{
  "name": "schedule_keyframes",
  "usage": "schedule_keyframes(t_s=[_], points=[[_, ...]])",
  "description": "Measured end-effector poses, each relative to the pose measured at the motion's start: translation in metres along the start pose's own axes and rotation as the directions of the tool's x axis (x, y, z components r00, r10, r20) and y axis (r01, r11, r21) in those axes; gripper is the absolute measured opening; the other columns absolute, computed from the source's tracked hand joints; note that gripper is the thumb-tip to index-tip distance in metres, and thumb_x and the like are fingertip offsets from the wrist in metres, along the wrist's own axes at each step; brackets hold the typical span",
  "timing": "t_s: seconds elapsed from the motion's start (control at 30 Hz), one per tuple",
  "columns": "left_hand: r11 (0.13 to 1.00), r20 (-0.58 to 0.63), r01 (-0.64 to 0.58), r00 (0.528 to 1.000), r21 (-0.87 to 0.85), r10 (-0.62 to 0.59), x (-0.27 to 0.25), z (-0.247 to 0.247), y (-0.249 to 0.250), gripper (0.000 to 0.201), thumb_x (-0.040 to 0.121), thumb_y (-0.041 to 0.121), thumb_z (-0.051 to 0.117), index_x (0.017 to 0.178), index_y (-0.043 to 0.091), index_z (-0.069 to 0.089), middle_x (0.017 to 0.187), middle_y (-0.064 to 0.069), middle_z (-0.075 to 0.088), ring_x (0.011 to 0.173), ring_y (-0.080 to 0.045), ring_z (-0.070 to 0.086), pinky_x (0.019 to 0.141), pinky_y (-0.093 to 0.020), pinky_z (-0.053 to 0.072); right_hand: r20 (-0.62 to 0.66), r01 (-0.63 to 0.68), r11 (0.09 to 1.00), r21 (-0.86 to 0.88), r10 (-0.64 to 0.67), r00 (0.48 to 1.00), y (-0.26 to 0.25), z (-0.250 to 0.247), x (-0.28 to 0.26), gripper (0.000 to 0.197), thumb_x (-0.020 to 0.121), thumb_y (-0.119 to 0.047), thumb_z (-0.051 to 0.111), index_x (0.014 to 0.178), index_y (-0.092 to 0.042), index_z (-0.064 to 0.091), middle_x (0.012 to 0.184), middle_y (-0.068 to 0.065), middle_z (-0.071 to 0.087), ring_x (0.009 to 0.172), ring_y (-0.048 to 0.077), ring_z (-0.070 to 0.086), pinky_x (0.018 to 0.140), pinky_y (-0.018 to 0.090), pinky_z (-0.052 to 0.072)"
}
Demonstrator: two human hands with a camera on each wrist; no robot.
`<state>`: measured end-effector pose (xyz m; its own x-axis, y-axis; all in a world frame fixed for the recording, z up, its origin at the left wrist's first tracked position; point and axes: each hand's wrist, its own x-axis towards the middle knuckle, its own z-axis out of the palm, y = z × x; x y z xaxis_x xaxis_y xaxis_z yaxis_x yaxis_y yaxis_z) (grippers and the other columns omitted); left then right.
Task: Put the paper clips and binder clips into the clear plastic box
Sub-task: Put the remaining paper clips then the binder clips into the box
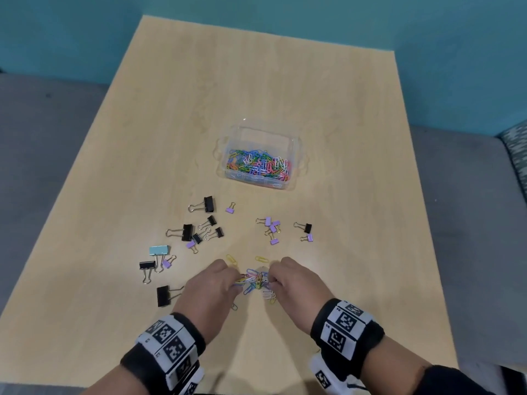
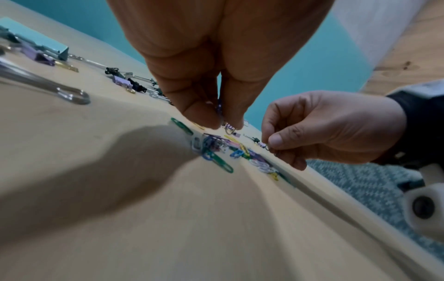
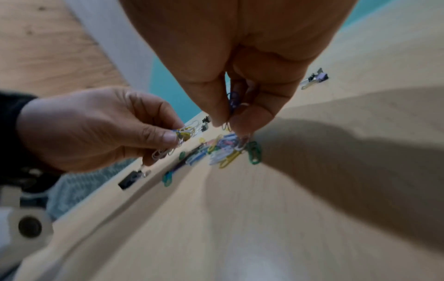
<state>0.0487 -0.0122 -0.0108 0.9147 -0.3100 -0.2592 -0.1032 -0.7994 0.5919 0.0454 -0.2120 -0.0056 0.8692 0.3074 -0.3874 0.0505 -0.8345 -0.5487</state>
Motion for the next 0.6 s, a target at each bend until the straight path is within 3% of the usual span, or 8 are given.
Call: schedule_keyframes(t_s=[0.1,0.17,0.3,0.5,0.6], points=[[0.989,0.043,0.078,0.996,-0.125,-0.073,0.002,-0.008,0.000,0.007,0.083,0.031,0.062,0.082,0.025,0.066,0.077,0.008,0.052,0.070,-0.009,0.054,0.067,-0.029,0.043,0.000,-0.060,0.987,0.151,0.060,0.998,0.001,-0.007,-0.001,0.008,0.090,-0.019,0.052,0.082,-0.021,0.054,0.083,-0.005,0.051,0.072,0.013,0.048,0.066,0.027,0.039],[0.981,0.058,0.111,0.993,-0.158,-0.103,0.004,-0.013,-0.001,0.007,0.080,0.034,0.063,0.076,0.028,0.065,0.074,0.009,0.054,0.068,-0.007,0.054,0.067,-0.029,0.044,0.008,-0.113,0.962,0.250,0.115,0.993,0.001,-0.010,-0.001,0.011,0.087,-0.018,0.055,0.078,-0.023,0.054,0.082,-0.005,0.054,0.069,0.010,0.050,0.064,0.022,0.039],[0.933,0.115,0.223,0.973,-0.283,-0.198,0.011,-0.022,0.000,0.014,0.077,0.018,0.073,0.068,0.026,0.064,0.067,0.007,0.059,0.058,-0.009,0.056,0.062,-0.034,0.051,0.005,-0.175,0.903,0.393,0.188,0.982,0.002,-0.021,0.001,0.012,0.085,-0.015,0.058,0.075,-0.021,0.056,0.074,-0.006,0.055,0.057,0.007,0.050,0.055,0.019,0.041],[0.853,0.188,0.292,0.955,-0.434,-0.231,0.027,-0.034,0.005,0.019,0.077,0.008,0.073,0.067,0.022,0.064,0.056,0.003,0.058,0.049,-0.010,0.053,0.051,-0.026,0.051,0.050,-0.266,0.795,0.545,0.286,0.957,0.003,-0.036,0.010,0.010,0.082,-0.012,0.058,0.074,-0.018,0.058,0.064,-0.006,0.055,0.054,0.010,0.053,0.060,0.036,0.052],[0.811,0.176,0.288,0.957,-0.509,-0.229,0.041,-0.046,0.012,0.020,0.078,0.004,0.072,0.066,0.018,0.064,0.055,0.000,0.058,0.048,-0.013,0.055,0.048,-0.022,0.047,0.044,-0.245,0.717,0.653,0.286,0.957,-0.002,-0.050,0.018,0.010,0.084,-0.004,0.058,0.077,-0.010,0.059,0.062,-0.002,0.053,0.052,0.013,0.051,0.048,0.026,0.048]])
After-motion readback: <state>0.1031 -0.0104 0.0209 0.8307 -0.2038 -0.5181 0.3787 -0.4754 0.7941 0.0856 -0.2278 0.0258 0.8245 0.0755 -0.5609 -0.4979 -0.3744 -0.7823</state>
